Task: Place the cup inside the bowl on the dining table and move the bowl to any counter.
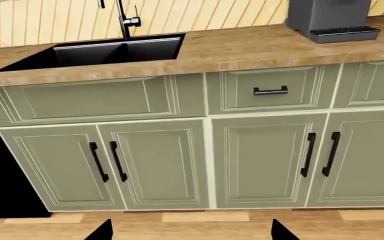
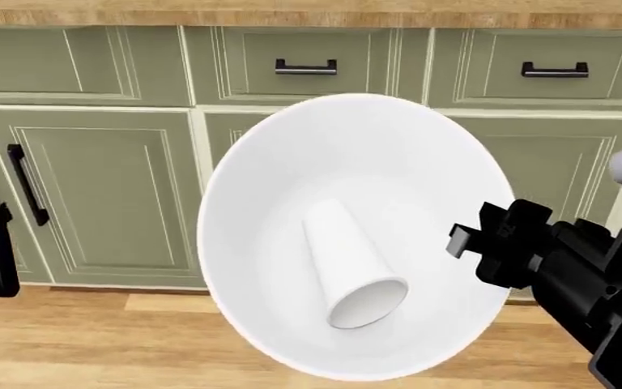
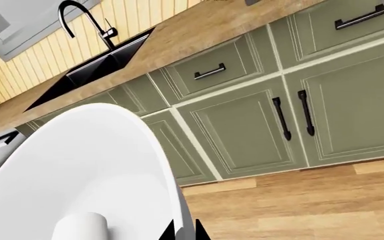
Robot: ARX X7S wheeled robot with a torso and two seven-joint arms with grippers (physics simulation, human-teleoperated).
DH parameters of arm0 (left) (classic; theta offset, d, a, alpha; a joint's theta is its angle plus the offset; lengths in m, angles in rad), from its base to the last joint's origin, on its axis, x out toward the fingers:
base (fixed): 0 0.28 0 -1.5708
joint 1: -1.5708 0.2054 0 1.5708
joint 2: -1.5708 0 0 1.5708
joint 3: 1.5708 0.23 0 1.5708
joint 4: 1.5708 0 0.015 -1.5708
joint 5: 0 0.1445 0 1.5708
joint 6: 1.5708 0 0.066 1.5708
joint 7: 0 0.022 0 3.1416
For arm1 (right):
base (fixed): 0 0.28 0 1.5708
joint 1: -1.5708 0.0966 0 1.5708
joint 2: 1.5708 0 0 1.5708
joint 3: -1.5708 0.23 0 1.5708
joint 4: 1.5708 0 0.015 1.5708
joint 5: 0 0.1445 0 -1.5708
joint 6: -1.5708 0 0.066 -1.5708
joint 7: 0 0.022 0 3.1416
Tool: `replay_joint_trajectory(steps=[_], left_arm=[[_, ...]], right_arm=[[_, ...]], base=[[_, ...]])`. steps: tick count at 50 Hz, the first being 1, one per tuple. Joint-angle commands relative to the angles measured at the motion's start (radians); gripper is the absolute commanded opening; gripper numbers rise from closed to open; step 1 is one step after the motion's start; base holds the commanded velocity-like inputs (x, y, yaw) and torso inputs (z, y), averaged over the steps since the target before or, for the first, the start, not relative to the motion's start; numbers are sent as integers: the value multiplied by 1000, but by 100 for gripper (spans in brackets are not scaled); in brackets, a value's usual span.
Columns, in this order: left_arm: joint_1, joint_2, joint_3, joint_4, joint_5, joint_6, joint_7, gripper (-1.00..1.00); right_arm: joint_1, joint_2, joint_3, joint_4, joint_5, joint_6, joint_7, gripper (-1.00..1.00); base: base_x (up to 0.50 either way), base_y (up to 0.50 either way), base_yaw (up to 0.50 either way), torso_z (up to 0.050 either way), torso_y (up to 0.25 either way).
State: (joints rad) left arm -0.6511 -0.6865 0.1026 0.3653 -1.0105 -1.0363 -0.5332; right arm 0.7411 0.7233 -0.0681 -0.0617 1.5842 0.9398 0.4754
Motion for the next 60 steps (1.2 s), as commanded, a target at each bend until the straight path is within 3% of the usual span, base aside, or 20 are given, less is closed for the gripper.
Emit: replay_joint_trajectory(steps=[1,60], left_arm=[[7,-7,-6,7,-8,0,-3,100],[8,-12,7,-9,-8,18,1,100]], right_arm=[[1,4,10,-4,6,-8,-5,-100],[-1,7,-16,-2,-17,-17,-26,-100]], base=[[499,138,0,0,10],[499,102,0,0,1]])
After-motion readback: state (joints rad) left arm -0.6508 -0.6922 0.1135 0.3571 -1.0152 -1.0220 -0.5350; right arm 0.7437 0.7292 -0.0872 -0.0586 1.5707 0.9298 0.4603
